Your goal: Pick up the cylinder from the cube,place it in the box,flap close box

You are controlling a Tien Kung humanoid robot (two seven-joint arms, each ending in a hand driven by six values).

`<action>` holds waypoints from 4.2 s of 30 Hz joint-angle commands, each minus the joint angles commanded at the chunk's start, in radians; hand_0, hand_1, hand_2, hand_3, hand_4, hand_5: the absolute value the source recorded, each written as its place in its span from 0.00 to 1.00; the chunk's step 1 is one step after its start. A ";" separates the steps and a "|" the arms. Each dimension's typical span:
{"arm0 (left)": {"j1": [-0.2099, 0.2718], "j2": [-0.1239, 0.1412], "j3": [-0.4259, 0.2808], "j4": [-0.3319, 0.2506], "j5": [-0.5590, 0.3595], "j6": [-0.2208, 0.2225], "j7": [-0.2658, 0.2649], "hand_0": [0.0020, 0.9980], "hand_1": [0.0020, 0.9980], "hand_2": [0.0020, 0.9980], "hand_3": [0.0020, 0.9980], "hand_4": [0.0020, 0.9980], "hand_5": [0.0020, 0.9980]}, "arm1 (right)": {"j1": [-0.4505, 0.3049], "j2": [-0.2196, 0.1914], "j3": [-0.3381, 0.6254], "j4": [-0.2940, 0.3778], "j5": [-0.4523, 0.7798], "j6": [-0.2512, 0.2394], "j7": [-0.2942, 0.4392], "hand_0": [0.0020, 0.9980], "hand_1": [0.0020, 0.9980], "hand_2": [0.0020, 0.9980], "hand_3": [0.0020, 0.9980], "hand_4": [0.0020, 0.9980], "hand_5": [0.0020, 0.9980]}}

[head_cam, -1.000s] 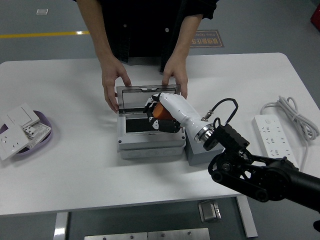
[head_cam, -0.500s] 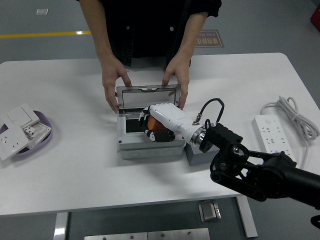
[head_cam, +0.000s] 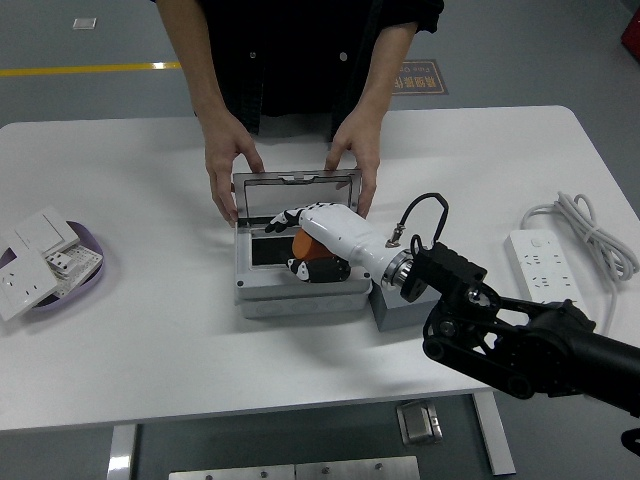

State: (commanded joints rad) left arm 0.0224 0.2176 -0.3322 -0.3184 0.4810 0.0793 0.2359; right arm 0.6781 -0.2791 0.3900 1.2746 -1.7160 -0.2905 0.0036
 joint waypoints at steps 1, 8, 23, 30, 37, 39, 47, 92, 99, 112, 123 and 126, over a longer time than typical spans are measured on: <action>0.000 0.000 0.000 0.000 0.000 0.000 0.000 0.61 0.63 0.63 0.63 0.69 0.25 | -0.001 0.000 0.001 -0.001 0.002 -0.001 0.002 0.89 0.80 0.80 0.83 0.83 0.38; 0.000 -0.001 0.003 0.000 -0.002 0.000 -0.002 0.61 0.63 0.63 0.63 0.69 0.25 | -0.007 0.003 0.004 -0.002 0.023 -0.014 0.021 0.89 0.80 0.80 0.83 0.89 0.42; 0.001 -0.004 0.011 0.000 -0.013 0.002 -0.005 0.61 0.63 0.63 0.63 0.69 0.25 | -0.054 -0.064 0.069 0.210 0.375 -0.109 0.100 0.85 0.76 0.75 0.78 0.89 0.44; 0.000 -0.003 0.009 0.000 -0.009 0.001 -0.005 0.61 0.63 0.63 0.63 0.69 0.25 | -0.002 -0.083 0.092 0.223 0.499 -0.139 0.128 0.80 0.72 0.72 0.75 0.74 0.36; -0.004 0.000 0.005 0.000 -0.001 0.000 -0.002 0.61 0.64 0.63 0.63 0.69 0.25 | 0.092 -0.082 0.046 0.091 0.561 -0.126 0.165 0.73 0.67 0.69 0.69 0.71 0.35; -0.005 0.001 0.004 0.000 0.001 0.000 -0.001 0.61 0.64 0.63 0.63 0.69 0.25 | 0.111 -0.077 0.028 0.052 0.577 -0.118 0.174 0.73 0.67 0.69 0.69 0.71 0.35; -0.007 0.003 0.000 -0.001 0.007 -0.001 0.002 0.61 0.63 0.63 0.63 0.69 0.25 | 0.155 -0.074 -0.041 -0.099 0.569 -0.071 0.180 0.73 0.66 0.67 0.68 0.69 0.35; -0.001 -0.006 0.008 0.000 -0.006 0.001 -0.002 0.61 0.64 0.63 0.63 0.68 0.25 | -0.021 -0.204 0.005 0.190 0.442 -0.061 0.136 0.67 0.65 0.66 0.67 0.68 0.37; 0.003 -0.007 0.010 -0.001 -0.009 0.002 -0.003 0.61 0.64 0.63 0.63 0.69 0.25 | -0.157 -0.224 0.178 0.243 0.465 -0.094 0.167 0.67 0.65 0.66 0.67 0.68 0.37; 0.006 -0.002 0.004 -0.001 0.002 0.000 0.000 0.61 0.64 0.63 0.63 0.69 0.25 | -0.441 -0.223 0.543 0.272 0.622 -0.032 0.292 0.67 0.64 0.65 0.66 0.68 0.36; 0.004 0.002 -0.005 -0.001 0.015 -0.003 0.003 0.61 0.64 0.63 0.63 0.69 0.25 | -0.513 -0.200 0.709 0.249 0.596 0.002 0.297 0.70 0.65 0.65 0.66 0.69 0.36; 0.004 0.001 -0.004 -0.001 0.013 -0.003 0.002 0.61 0.64 0.63 0.63 0.69 0.25 | -0.515 -0.198 0.718 0.245 0.591 0.000 0.299 0.75 0.66 0.66 0.67 0.71 0.32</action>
State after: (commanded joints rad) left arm 0.0268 0.2182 -0.3360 -0.3196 0.4938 0.0765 0.2382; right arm 0.1630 -0.4774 1.1078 1.5201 -1.1247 -0.2904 0.3028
